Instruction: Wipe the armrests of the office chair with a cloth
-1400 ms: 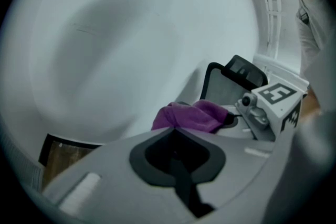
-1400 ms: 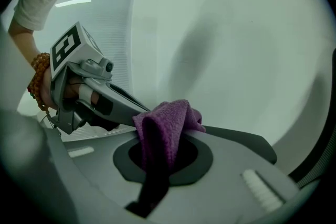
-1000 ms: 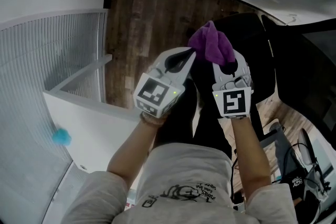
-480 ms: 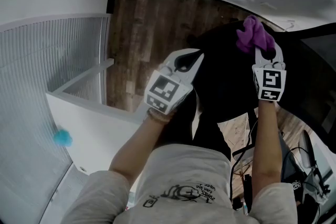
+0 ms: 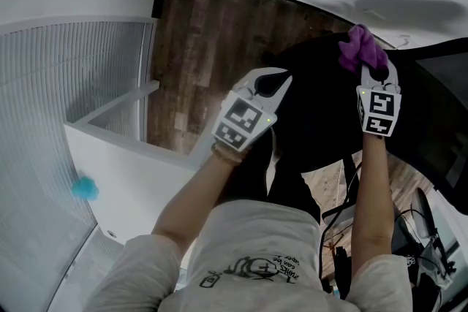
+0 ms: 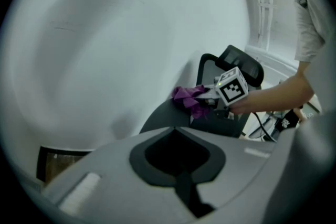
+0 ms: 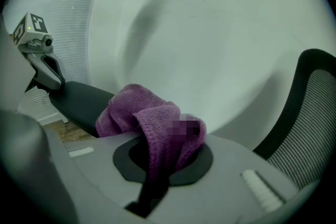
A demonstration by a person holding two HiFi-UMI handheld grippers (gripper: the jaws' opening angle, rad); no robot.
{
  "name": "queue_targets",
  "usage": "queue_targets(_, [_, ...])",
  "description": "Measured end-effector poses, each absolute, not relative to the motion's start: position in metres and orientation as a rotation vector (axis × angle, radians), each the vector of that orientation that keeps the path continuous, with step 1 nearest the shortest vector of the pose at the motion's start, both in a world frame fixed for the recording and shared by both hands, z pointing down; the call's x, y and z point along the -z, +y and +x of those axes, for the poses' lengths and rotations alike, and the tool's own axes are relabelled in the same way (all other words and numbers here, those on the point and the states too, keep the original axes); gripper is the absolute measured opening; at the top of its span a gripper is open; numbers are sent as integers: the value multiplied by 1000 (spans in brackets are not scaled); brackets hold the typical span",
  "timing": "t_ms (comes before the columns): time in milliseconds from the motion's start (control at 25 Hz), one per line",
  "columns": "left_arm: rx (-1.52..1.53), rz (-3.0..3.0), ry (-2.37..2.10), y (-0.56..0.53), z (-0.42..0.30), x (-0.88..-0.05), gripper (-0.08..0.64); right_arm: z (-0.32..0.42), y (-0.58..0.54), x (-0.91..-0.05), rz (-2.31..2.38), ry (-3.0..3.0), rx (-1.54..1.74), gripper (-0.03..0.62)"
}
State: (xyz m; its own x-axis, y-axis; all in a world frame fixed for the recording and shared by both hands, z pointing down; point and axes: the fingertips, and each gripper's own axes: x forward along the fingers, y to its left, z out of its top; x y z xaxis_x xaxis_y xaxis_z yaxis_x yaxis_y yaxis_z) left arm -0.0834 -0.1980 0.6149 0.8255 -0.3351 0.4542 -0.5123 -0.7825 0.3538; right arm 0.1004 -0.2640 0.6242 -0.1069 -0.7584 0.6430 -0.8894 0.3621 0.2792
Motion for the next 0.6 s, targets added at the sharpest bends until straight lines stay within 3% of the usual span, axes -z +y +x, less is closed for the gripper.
queue_targets(600, [-511,2514,-616,-214,-86,-623,0,-26,-251,-622,1229,-2112,-176,25])
